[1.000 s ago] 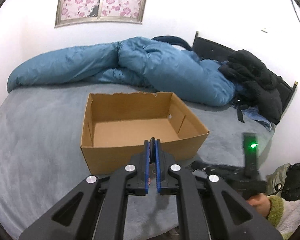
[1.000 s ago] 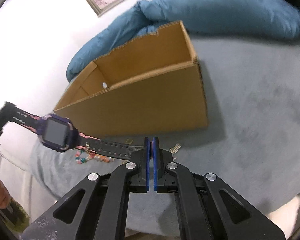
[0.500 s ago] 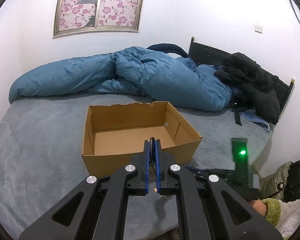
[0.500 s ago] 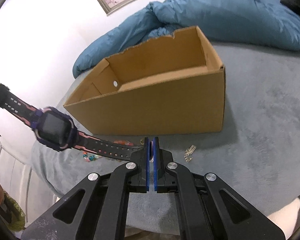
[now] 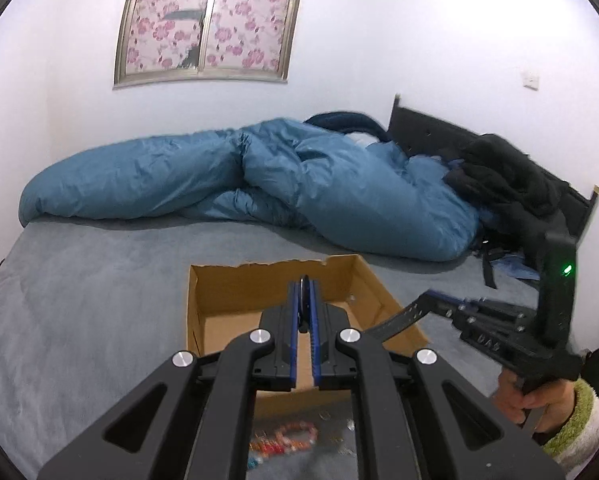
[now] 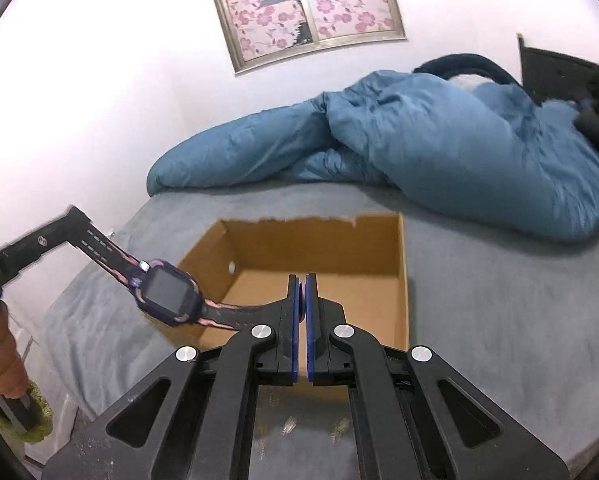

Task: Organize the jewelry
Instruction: 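Lift the purple watch with the right gripper and open it inside the box, then withdraw the right gripper and move the left gripper to the bead bracelet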

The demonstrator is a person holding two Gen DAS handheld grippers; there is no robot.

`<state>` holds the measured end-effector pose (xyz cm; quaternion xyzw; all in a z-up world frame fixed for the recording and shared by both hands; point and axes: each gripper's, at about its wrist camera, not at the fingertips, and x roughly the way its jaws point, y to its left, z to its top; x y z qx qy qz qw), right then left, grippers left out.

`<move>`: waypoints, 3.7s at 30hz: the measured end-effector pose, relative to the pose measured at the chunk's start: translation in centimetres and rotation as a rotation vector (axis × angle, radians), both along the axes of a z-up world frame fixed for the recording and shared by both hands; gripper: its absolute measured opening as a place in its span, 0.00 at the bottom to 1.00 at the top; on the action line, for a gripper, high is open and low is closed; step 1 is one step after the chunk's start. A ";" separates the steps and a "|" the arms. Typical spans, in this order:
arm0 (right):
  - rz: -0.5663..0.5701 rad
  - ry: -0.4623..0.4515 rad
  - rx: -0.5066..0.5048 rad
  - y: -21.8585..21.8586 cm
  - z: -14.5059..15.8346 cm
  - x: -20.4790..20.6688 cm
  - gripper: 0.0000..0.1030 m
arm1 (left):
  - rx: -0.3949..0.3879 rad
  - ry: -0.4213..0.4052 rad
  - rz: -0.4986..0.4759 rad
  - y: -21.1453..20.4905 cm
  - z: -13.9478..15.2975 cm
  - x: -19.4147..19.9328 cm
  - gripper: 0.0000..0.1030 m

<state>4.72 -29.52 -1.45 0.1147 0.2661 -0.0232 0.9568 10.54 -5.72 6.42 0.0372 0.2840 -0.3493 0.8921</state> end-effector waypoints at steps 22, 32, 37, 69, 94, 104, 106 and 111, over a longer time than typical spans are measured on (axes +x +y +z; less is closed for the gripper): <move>0.010 0.519 -0.122 -2.6 -8.6 22.3 0.01 | 0.461 0.351 0.073 -11.2 -14.3 20.9 0.04; -0.031 0.548 -0.098 -4.2 -10.7 22.6 0.05 | 0.513 0.384 0.112 -11.0 -16.5 22.1 0.05; -0.046 0.516 -0.098 -4.4 -9.8 22.0 0.18 | 0.504 0.367 0.124 -10.1 -15.6 22.2 0.16; 0.120 0.108 -0.020 2.6 -5.3 -3.3 0.27 | 0.167 0.122 0.147 7.4 -7.7 0.9 0.29; 0.375 0.274 -0.135 13.6 -17.4 2.0 0.17 | 0.339 0.210 0.073 6.4 -20.9 0.1 0.28; 0.384 0.255 -0.213 13.8 -17.7 3.3 0.19 | 0.365 0.229 0.069 6.4 -22.2 0.8 0.28; 0.398 0.250 -0.252 14.3 -17.8 3.5 0.19 | 0.372 0.234 0.073 6.3 -22.4 0.9 0.28; 0.422 0.230 -0.383 15.5 -17.8 2.9 0.21 | 0.371 0.248 0.076 6.2 -22.7 1.5 0.28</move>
